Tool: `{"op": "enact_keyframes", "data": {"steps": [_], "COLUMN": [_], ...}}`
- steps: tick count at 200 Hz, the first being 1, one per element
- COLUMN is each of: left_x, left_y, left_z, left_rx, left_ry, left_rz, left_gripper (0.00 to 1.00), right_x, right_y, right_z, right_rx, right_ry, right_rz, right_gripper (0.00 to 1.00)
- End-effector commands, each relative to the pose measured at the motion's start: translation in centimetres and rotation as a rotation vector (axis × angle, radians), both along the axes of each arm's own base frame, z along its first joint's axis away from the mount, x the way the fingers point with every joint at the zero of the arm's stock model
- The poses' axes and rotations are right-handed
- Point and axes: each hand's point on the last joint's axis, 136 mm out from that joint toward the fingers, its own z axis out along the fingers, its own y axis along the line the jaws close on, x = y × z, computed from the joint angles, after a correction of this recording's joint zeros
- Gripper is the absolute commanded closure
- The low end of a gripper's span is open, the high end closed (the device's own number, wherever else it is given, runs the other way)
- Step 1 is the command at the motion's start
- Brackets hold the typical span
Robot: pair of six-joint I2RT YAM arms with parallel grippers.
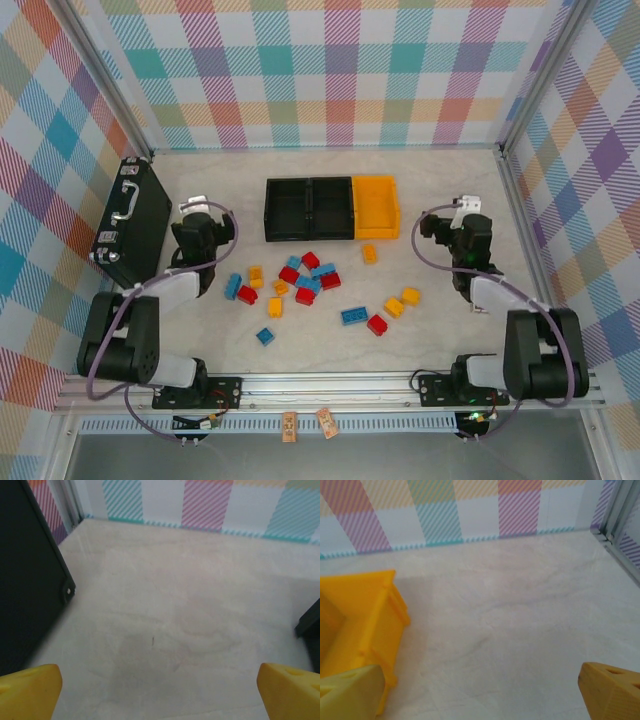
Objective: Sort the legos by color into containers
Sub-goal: Pick up the lego from the middle-right of the table.
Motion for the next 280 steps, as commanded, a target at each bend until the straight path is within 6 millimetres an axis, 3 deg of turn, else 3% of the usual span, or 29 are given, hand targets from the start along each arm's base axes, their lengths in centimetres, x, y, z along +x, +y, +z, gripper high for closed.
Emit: {"op": "enact_keyframes", "data": {"steps": [1, 17, 30, 35, 44, 53, 74, 92, 139, 170, 207, 246, 280], "left_x": [-1.0, -2.0, -3.3, -3.3, -3.3, -3.7, -4.9, -7.0, -13.2, -15.8, -16.7, -17.3, -17.5], "left_y": [0.2, 0.2, 0.5, -0.3, -1.7, -2.9, -6.5, -9.2, -15.7, -18.0, -20.4, -22.3, -23.1], "left_z": [2.9, 4.5, 4.4, 4.6, 4.8, 4.5, 3.3, 1.8, -0.6, -1.7, -3.3, -4.2, -5.0], "left_rx": [-0.091, -0.286, -0.457, -0.495, -0.533, -0.576, -0.667, -0.714, -0.633, -0.498, -0.499, -0.442, -0.418], "left_ry": [-0.017, -0.056, -0.020, -0.001, 0.042, 0.105, 0.263, 0.383, 0.567, 0.610, 0.635, 0.672, 0.691], "left_rz": [0.055, 0.116, 0.216, 0.176, 0.105, 0.064, -0.085, -0.181, -0.408, -0.458, -0.499, -0.537, -0.545], "left_gripper": [0.00, 0.01, 0.00, 0.00, 0.00, 0.01, 0.20, 0.27, 0.35, 0.30, 0.28, 0.28, 0.28], "right_x": [-1.1, -2.2, -3.8, -4.3, -4.7, -5.2, -7.2, -9.0, -13.6, -15.2, -16.1, -16.2, -16.0], "right_y": [1.0, 1.7, 0.5, 0.1, 1.2, 2.4, 3.2, 3.5, 5.1, 6.6, 7.2, 8.1, 8.7], "right_z": [2.0, 3.4, 2.5, 2.1, 2.5, 2.6, 1.6, 0.0, -4.7, -7.1, -10.3, -12.0, -13.1], "right_rx": [0.129, 0.272, 0.444, 0.483, 0.492, 0.494, 0.504, 0.509, 0.399, 0.326, 0.249, 0.226, 0.224], "right_ry": [0.028, 0.062, 0.171, 0.204, 0.229, 0.271, 0.462, 0.612, 0.902, 0.989, 1.082, 1.120, 1.139], "right_rz": [0.021, 0.015, -0.152, -0.201, -0.136, -0.068, -0.067, -0.098, -0.163, -0.182, -0.229, -0.231, -0.219], "right_gripper": [0.01, 0.01, 0.01, 0.01, 0.00, 0.12, 0.25, 0.30, 0.29, 0.28, 0.27, 0.28, 0.39]}}
